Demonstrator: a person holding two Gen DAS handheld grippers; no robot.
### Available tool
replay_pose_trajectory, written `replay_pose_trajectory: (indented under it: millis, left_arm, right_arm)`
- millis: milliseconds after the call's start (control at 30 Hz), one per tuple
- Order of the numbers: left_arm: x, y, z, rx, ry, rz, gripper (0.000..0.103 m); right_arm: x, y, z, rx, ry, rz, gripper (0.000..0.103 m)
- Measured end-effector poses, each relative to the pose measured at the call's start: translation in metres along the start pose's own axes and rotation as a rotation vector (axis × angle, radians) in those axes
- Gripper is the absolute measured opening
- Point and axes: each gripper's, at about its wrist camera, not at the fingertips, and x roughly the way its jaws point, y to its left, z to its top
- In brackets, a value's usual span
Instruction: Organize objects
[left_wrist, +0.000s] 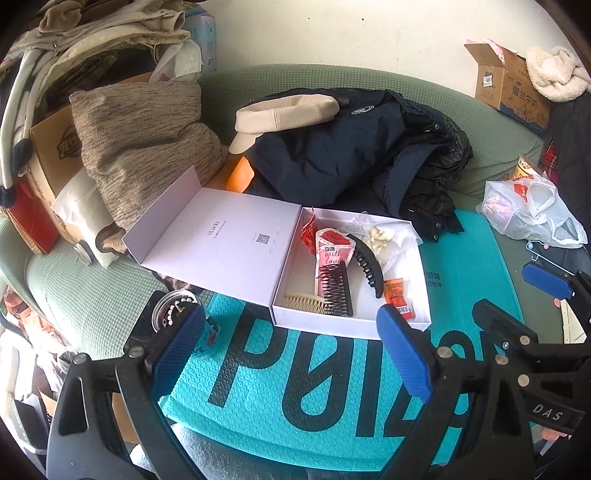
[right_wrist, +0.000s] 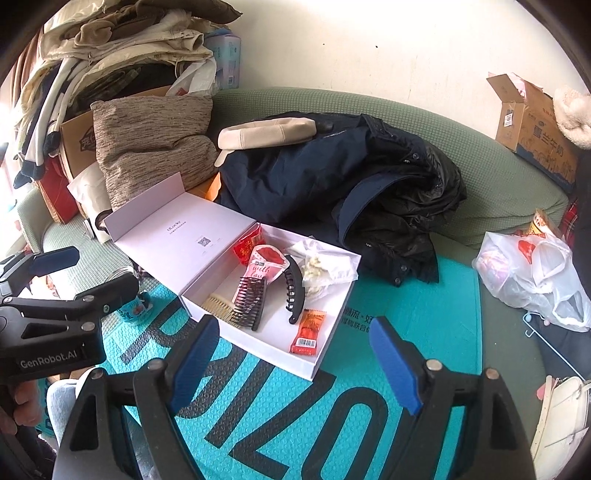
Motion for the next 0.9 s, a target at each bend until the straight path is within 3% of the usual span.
replay_pose_trajectory:
  millis: [900]
  left_arm:
    - [0.006,-0.006,-0.012,0.012,0.055,-0.001,0.094]
  right_arm:
    - [-0.005,-0.002,-0.005,0.002,-0.002,0.0,0.084]
